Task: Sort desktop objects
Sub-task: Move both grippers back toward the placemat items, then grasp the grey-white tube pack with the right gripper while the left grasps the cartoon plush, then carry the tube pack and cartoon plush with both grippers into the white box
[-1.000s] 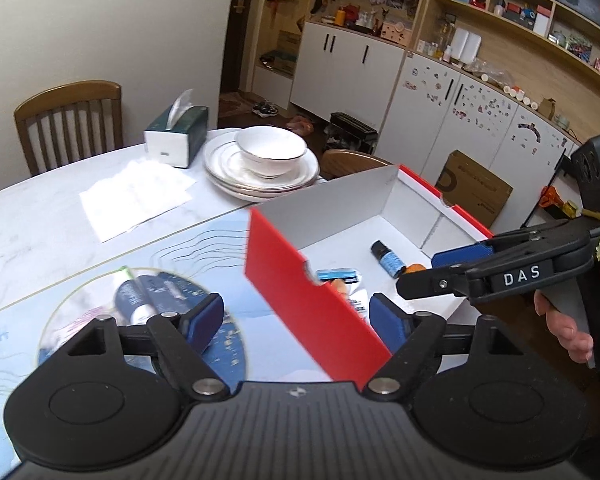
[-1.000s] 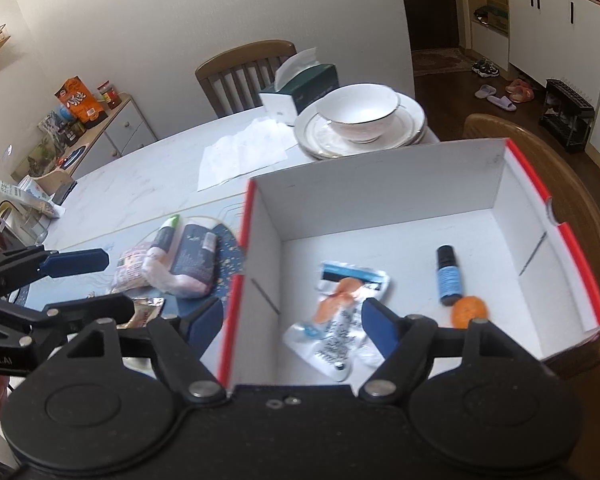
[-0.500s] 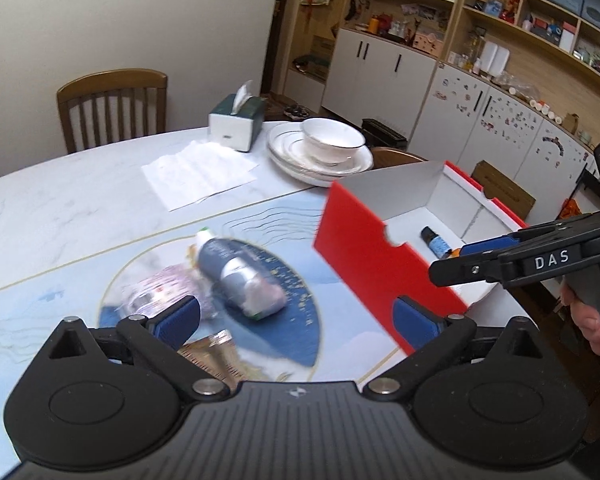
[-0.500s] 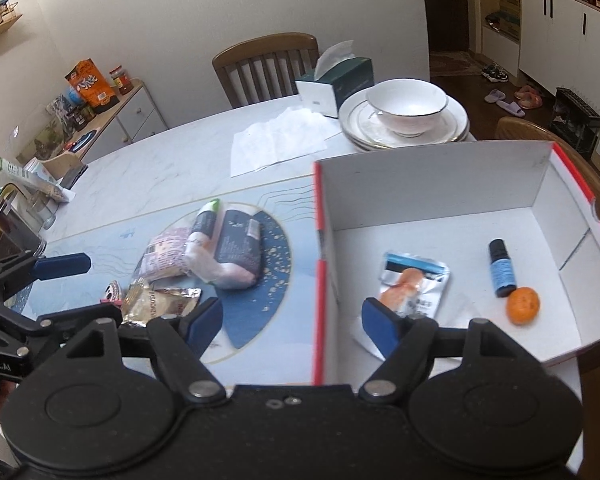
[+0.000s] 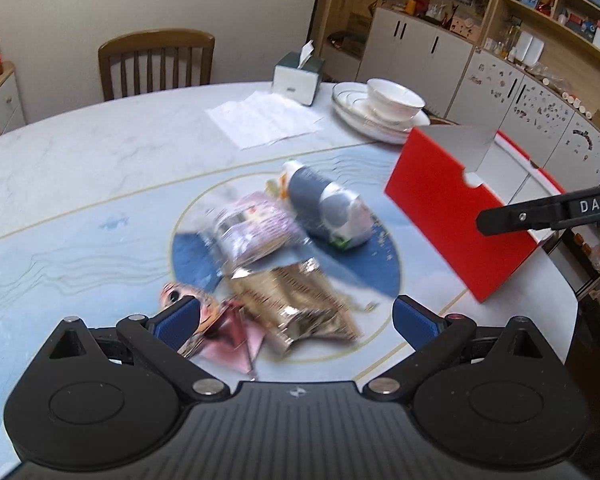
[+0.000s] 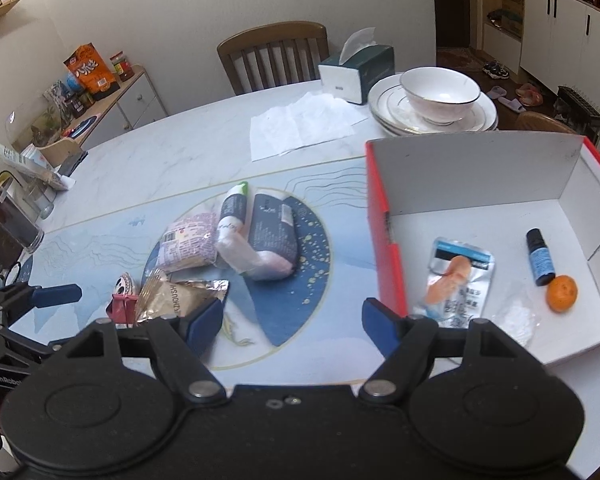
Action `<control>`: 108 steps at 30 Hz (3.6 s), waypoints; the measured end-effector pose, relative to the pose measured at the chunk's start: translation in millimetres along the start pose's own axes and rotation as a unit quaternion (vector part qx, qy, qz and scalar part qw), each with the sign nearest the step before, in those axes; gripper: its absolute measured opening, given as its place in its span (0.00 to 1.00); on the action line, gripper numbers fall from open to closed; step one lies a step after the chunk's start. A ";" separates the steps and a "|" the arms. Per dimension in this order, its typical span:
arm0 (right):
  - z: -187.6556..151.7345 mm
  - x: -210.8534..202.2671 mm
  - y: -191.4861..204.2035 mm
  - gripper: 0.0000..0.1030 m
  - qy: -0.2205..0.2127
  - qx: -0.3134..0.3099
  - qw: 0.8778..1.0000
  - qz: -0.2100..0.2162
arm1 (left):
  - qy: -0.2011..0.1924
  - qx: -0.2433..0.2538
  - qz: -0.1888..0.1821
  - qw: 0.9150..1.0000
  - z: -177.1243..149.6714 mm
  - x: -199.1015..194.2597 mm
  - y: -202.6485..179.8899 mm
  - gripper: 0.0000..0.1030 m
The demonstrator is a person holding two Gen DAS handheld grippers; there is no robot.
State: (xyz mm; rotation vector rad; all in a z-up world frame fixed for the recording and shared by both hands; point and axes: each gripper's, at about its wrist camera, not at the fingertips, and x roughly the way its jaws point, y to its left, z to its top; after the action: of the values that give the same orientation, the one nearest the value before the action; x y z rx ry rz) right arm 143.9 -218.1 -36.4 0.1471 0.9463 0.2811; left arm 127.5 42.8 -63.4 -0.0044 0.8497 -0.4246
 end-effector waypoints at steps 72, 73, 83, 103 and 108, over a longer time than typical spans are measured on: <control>49.5 141.5 54.9 0.31 0.068 -0.044 0.994 -0.068 | 0.070 0.040 0.015 0.997 -0.1 70.2 79.0 0.50; 48.8 138.3 54.5 0.29 0.066 -0.043 0.995 -0.066 | 0.071 0.035 0.013 0.997 -0.3 69.4 79.1 0.49; 41.2 96.8 52.5 0.23 0.044 -0.028 0.997 -0.050 | 0.055 0.016 0.015 0.998 0.3 46.6 73.4 0.49; 15.8 14.6 32.7 0.23 0.022 0.017 0.999 -0.017 | 0.020 0.010 -0.009 1.000 11.3 -6.3 21.9 0.49; 11.6 -4.1 20.4 0.23 0.015 0.030 0.999 -0.015 | 0.013 0.013 -0.024 1.000 17.8 -10.7 -0.9 0.49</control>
State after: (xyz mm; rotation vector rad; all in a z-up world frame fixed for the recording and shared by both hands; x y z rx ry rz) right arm 147.6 -200.0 -21.5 0.1850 0.9865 0.2283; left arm 133.9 43.0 -43.6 0.0054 0.8703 -0.4816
